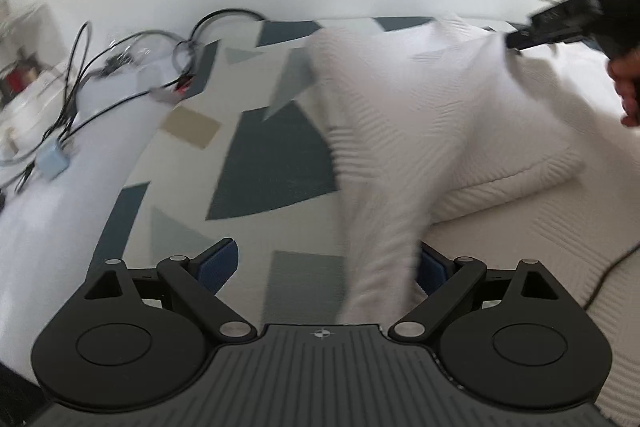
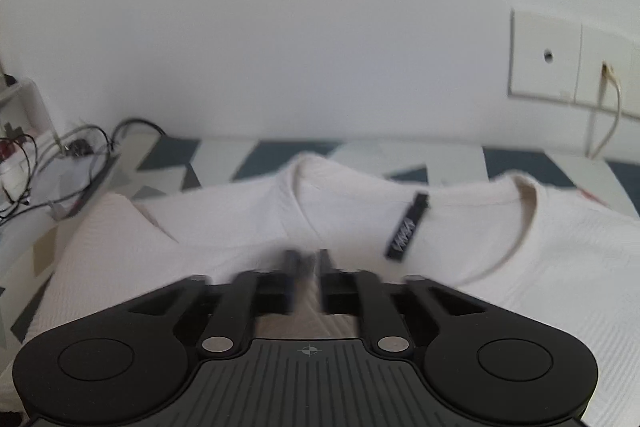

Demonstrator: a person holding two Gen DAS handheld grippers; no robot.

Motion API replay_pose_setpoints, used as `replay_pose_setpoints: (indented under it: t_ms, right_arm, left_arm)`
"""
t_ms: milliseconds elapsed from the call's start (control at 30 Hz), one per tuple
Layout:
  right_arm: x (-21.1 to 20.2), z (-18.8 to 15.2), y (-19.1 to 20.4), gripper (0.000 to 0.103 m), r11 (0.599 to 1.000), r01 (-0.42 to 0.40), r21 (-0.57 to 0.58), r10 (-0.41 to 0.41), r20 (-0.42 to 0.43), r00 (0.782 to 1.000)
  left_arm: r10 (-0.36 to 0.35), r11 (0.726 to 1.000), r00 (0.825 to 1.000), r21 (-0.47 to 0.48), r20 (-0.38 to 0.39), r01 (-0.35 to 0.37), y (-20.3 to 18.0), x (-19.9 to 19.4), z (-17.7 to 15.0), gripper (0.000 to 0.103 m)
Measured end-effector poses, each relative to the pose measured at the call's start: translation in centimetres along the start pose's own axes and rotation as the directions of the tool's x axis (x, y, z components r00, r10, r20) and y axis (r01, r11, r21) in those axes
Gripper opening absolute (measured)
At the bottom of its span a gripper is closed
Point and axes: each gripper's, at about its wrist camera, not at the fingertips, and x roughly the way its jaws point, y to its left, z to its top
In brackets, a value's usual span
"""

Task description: Fold clothes

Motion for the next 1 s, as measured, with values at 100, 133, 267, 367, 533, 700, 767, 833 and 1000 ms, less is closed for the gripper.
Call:
replay_pose_setpoints:
  t_ms: [100, 133, 267, 367, 533, 700, 767, 833, 1000]
  right_arm:
    - [-1.2, -0.5, 0.2, 0.053, 0.999, -0.041, 0.000, 0.041, -0.027, 0.999]
    - [-1.6, -0.7, 0.3, 0.053, 0.999, -0.054, 0.000, 0.054, -0.036, 0.998]
    - [-3.6, -3.5, 2.2, 0.053, 0.984, -0.176, 0.005, 0.175, -0.144, 0.974]
    - [-4.7, -5.9, 4.4, 0.053, 0.975, -0.224, 0.000, 0.219, -0.217, 0.951]
    - [-5.5, -8.0, 6.7, 0.006, 0.979, -0.189, -0.071, 0.165, -0.262, 0.951]
    - [-7.1, -8.1, 6.7, 0.005, 0.986, -0.118, -0.118, 0.083, -0.261, 0.962]
    - [-7.2, -8.4, 6.0, 0.005, 0.991, -0.088, -0.102, 0.058, -0.262, 0.963]
    - [-7.0, -8.7, 5.7, 0.006, 0.993, -0.072, -0.090, 0.046, -0.258, 0.965]
    - [-7.7, -8.6, 5.7, 0.063, 1.000, 0.006, -0.004, -0.006, -0.259, 0.966]
  left_arm:
    - [-0.035, 0.999, 0.999, 0.010, -0.005, 0.035, -0.4, -0.1, 0.1, 0.093]
    - [-0.049, 0.999, 0.999, 0.011, -0.009, 0.049, -0.5, -0.2, 0.1, 0.093]
    - [-0.062, 0.997, 0.998, 0.041, -0.026, 0.063, -0.8, -0.7, -0.1, 0.093]
    - [-0.054, 0.997, 0.998, 0.056, -0.043, 0.056, -0.9, -1.1, -0.4, 0.093]
    - [-0.038, 0.999, 0.997, 0.022, -0.061, 0.039, -0.3, -1.5, -0.9, 0.093]
    - [-0.046, 0.998, 0.996, -0.045, -0.074, 0.042, 0.8, -1.5, -1.1, 0.093]
    - [-0.059, 0.997, 0.996, -0.059, -0.073, 0.055, 1.1, -1.4, -1.2, 0.093]
    - [-0.073, 0.996, 0.995, -0.058, -0.070, 0.069, 1.0, -1.6, -1.2, 0.093]
    - [-0.112, 0.993, 0.994, -0.033, -0.007, 0.112, -0.3, -2.9, -0.4, 0.099]
